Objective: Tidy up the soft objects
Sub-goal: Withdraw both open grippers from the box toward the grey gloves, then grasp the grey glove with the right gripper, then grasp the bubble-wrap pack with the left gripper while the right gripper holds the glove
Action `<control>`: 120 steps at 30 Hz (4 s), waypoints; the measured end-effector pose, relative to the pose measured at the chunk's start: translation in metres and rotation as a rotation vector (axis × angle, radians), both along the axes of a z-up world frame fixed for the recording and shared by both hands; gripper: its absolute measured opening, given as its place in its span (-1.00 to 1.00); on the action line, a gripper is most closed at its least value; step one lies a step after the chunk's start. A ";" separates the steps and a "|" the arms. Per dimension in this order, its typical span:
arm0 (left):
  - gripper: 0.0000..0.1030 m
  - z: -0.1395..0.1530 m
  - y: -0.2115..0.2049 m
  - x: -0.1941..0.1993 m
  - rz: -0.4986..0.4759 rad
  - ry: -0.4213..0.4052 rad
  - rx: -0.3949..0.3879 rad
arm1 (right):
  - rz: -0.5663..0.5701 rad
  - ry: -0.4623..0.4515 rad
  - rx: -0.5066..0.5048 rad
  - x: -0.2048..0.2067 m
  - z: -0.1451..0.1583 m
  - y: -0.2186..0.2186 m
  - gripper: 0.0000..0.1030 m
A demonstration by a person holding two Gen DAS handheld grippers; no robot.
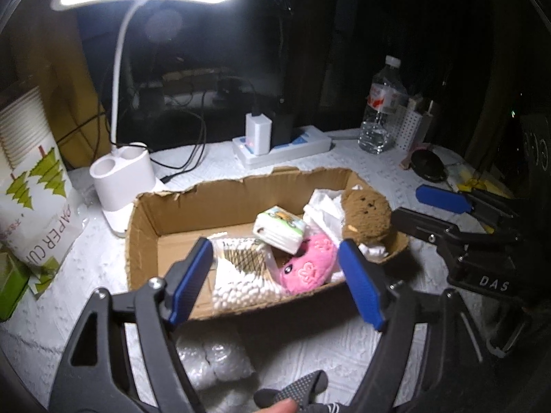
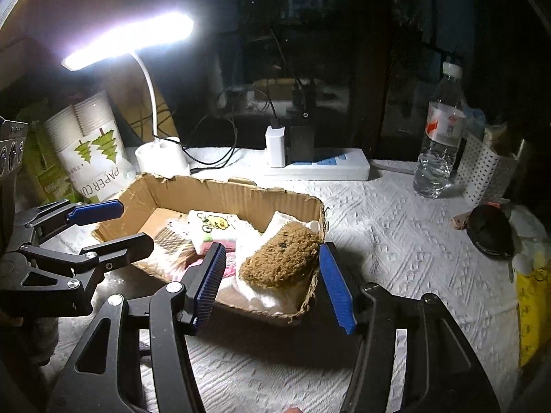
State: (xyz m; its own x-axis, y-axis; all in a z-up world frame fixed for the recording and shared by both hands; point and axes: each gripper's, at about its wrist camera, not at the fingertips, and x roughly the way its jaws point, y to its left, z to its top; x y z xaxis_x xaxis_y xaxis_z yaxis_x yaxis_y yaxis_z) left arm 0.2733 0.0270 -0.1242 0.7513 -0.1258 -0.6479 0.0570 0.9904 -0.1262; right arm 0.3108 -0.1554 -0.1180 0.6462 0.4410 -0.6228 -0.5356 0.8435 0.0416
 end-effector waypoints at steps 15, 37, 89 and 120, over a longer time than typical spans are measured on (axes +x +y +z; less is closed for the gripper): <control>0.72 0.020 0.006 -0.041 0.008 -0.063 -0.016 | 0.010 -0.041 -0.007 -0.038 0.017 0.003 0.16; 0.72 0.016 0.021 -0.099 0.053 -0.101 -0.025 | 0.038 -0.061 -0.037 -0.093 0.016 0.020 0.16; 0.73 -0.069 0.075 -0.155 0.175 0.034 -0.042 | 0.158 0.195 -0.163 -0.128 -0.089 0.093 -0.29; 0.72 -0.080 0.036 -0.043 0.114 0.179 0.020 | 0.071 0.177 0.004 -0.057 -0.065 0.022 -0.44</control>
